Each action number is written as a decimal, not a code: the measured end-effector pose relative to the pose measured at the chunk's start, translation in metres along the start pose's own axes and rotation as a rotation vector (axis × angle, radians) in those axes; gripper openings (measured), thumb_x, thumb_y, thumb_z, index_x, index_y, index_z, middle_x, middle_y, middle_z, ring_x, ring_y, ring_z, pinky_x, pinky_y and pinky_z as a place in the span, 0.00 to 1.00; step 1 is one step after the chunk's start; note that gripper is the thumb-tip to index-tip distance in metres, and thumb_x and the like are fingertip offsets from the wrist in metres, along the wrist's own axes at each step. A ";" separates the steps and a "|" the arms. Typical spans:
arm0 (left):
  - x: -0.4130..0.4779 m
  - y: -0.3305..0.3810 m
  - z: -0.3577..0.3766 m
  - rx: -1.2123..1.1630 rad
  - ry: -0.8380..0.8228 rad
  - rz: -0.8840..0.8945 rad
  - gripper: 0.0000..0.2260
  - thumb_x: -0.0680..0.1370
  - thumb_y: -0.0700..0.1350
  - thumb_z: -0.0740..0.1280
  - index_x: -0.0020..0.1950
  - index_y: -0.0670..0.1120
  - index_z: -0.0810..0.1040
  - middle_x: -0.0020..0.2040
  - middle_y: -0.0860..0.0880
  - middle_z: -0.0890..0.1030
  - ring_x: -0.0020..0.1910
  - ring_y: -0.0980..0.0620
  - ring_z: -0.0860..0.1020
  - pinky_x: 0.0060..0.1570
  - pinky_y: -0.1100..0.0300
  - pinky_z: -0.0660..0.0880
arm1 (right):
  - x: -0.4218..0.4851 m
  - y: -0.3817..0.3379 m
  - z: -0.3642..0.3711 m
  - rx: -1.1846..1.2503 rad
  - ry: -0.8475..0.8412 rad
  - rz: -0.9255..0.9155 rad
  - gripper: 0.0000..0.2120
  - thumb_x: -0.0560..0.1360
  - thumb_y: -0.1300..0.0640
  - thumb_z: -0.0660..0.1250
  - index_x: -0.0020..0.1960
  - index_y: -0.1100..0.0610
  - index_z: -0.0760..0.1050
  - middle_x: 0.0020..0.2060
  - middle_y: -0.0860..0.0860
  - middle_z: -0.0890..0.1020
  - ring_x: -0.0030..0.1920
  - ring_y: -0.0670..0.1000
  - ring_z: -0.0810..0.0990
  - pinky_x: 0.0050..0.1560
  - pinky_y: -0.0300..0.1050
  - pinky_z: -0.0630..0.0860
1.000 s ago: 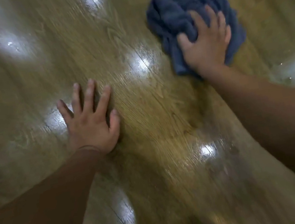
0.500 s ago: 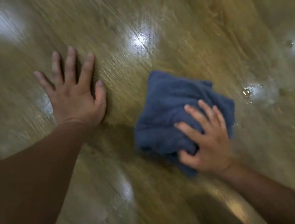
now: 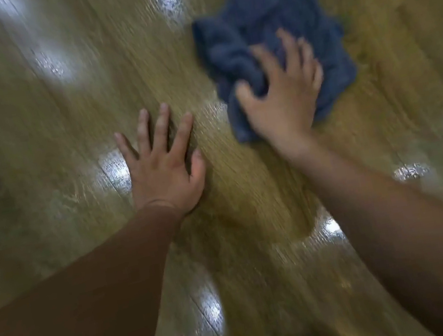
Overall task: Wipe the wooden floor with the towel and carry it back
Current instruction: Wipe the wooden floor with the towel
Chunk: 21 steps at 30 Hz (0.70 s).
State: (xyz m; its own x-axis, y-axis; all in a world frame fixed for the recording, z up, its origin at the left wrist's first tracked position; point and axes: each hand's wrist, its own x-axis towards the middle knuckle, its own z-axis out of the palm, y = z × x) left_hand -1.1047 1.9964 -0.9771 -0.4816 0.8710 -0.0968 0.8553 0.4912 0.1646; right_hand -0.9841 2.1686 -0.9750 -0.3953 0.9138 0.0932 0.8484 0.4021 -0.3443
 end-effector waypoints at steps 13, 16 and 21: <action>0.002 -0.001 0.002 -0.036 0.015 0.017 0.27 0.78 0.57 0.57 0.77 0.54 0.67 0.79 0.46 0.63 0.79 0.40 0.56 0.72 0.28 0.48 | 0.073 0.092 -0.037 -0.076 -0.021 0.249 0.34 0.70 0.35 0.59 0.74 0.45 0.67 0.80 0.51 0.60 0.79 0.58 0.55 0.75 0.63 0.54; 0.003 0.000 0.000 -0.050 0.022 0.015 0.27 0.77 0.57 0.57 0.76 0.53 0.69 0.78 0.45 0.64 0.79 0.39 0.58 0.71 0.27 0.49 | 0.118 0.023 -0.010 -0.084 -0.052 0.263 0.32 0.71 0.33 0.58 0.74 0.39 0.65 0.80 0.48 0.58 0.80 0.57 0.53 0.75 0.63 0.52; 0.003 0.001 0.000 -0.057 0.056 0.010 0.26 0.76 0.56 0.59 0.74 0.52 0.72 0.77 0.45 0.67 0.78 0.38 0.61 0.71 0.27 0.51 | 0.052 -0.043 0.017 -0.069 -0.148 -0.333 0.28 0.69 0.35 0.61 0.68 0.40 0.74 0.76 0.47 0.68 0.76 0.57 0.63 0.72 0.60 0.59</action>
State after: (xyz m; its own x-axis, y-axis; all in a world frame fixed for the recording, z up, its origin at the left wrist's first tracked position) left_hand -1.1054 1.9991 -0.9772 -0.4847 0.8738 -0.0398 0.8485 0.4807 0.2212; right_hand -1.0472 2.1978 -0.9711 -0.6960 0.7162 0.0519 0.6845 0.6835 -0.2533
